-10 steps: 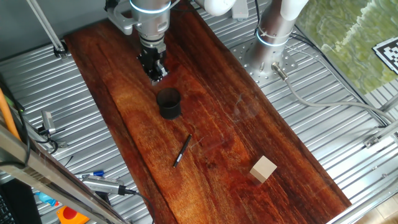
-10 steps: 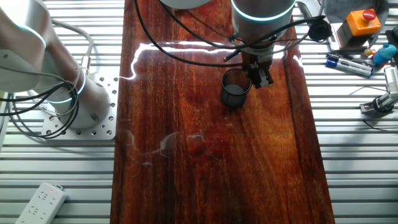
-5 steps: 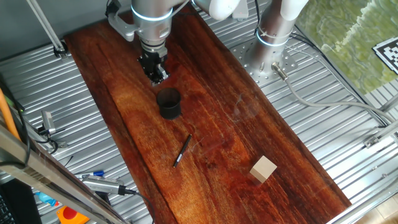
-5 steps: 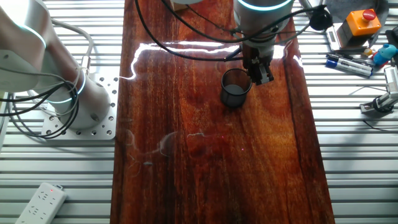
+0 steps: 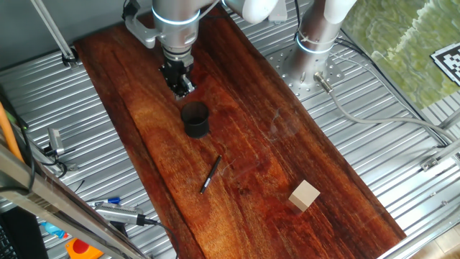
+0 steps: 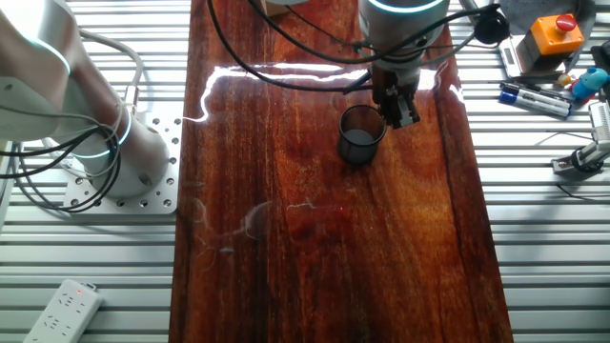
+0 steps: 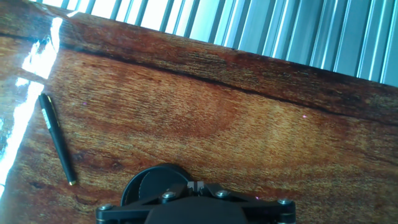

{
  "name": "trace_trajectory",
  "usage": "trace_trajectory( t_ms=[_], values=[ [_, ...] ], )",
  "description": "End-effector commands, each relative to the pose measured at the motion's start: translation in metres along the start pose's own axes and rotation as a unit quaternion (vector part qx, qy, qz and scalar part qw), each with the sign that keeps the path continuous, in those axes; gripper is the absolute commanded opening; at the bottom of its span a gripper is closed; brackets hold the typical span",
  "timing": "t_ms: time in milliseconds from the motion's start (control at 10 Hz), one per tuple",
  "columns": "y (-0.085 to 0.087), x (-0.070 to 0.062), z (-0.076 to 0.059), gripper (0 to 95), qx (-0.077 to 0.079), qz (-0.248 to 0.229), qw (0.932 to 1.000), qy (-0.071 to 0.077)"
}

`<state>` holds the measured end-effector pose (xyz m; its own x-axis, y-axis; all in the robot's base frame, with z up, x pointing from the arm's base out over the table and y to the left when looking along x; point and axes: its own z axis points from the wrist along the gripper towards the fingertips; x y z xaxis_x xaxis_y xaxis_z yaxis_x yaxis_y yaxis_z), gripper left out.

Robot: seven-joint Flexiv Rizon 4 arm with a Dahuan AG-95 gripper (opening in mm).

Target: Put the pen into the pen holder

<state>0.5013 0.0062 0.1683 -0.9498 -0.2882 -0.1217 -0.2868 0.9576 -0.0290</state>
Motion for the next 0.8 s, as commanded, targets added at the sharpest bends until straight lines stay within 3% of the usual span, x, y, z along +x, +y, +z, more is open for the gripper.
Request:
trace_trajectory(
  t_ms=[100,400,700,800],
  values=[
    [-0.0002,-0.0001,0.0002,0.0,0.001,0.002,1.0000,0.000],
    [-0.0002,-0.0001,0.0002,0.0,0.001,0.010,0.9999,-0.003],
    [0.0000,0.0000,-0.0002,0.0,0.003,-0.051,0.9986,-0.011],
    [0.0002,0.0000,-0.0011,0.0,0.004,-0.048,0.9988,-0.011]
  ],
)
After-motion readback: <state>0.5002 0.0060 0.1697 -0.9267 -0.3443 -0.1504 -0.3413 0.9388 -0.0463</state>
